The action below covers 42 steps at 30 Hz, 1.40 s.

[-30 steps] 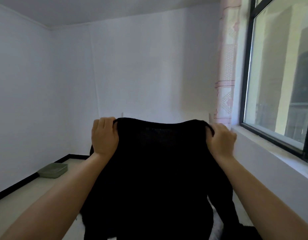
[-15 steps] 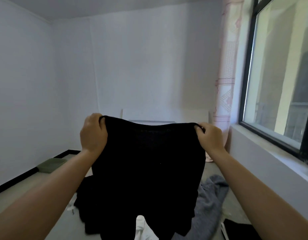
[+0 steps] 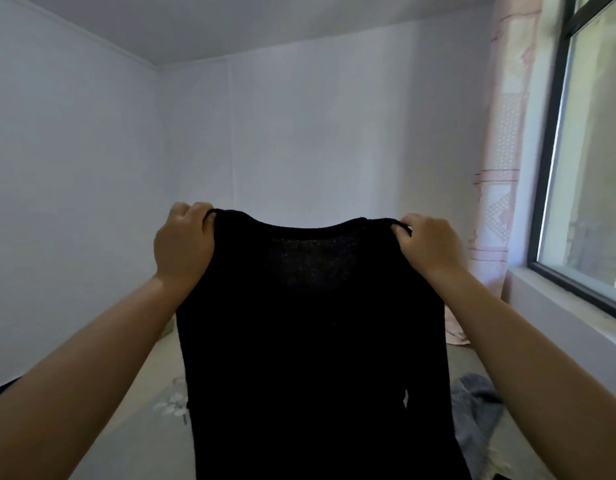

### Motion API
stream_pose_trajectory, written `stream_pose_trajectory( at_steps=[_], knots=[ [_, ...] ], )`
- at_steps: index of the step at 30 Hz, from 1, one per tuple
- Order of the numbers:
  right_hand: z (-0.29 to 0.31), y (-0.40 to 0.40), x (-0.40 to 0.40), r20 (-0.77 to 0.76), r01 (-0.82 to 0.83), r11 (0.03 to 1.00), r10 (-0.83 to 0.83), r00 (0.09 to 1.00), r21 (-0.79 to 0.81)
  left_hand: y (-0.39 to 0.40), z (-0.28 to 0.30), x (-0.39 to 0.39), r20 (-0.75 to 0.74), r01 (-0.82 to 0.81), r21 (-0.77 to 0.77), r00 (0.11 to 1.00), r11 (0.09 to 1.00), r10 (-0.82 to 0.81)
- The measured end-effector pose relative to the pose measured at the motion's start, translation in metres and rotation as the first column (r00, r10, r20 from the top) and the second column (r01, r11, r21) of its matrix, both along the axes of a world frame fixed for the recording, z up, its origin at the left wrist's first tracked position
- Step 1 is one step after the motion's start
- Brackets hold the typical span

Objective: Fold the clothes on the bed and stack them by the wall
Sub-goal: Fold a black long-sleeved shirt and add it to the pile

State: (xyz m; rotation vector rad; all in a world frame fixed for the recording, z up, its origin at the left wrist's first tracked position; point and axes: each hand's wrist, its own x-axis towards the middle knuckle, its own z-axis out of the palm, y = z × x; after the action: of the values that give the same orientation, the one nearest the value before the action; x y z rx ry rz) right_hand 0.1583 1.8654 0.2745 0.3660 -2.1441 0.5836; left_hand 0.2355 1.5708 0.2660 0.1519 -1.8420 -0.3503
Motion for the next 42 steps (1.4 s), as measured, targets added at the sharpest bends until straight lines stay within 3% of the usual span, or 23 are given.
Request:
stream_pose_trajectory(
  at_steps=[6,12,17,23,29,35,42],
  knots=[
    [-0.067,-0.022,-0.021,0.286,-0.122,0.971,0.059,0.956,0.207,-0.052,-0.050,-0.007,0.318,-0.049,-0.122,0.944,0.991,0.086],
    [-0.179,-0.051,-0.052,0.496,-0.189,0.944,0.032,0.868,0.270,-0.089,-0.155,-0.051,0.621,-0.022,-0.183,0.773,0.983,0.132],
    [-0.265,-0.086,-0.094,0.671,-0.227,0.941,0.001,0.742,0.250,-0.131,-0.251,-0.097,0.764,-0.003,-0.204,0.624,0.979,0.161],
    [-0.345,-0.144,-0.167,0.758,-0.154,0.945,-0.127,0.639,0.289,-0.192,-0.342,-0.184,0.859,0.075,-0.049,0.512,0.996,0.004],
    [-0.392,-0.187,-0.243,0.794,-0.037,0.949,-0.240,0.558,0.313,-0.227,-0.405,-0.276,0.840,0.115,0.302,0.438,0.946,-0.322],
    [-0.439,-0.204,-0.297,0.795,0.046,0.917,-0.368,0.482,0.397,-0.232,-0.462,-0.341,0.900,0.119,0.241,0.344,0.963,-0.267],
    [-0.519,-0.206,-0.367,0.715,0.020,0.849,-0.458,0.529,0.528,-0.232,-0.537,-0.399,0.927,0.119,0.272,0.234,0.955,-0.293]
  ],
)
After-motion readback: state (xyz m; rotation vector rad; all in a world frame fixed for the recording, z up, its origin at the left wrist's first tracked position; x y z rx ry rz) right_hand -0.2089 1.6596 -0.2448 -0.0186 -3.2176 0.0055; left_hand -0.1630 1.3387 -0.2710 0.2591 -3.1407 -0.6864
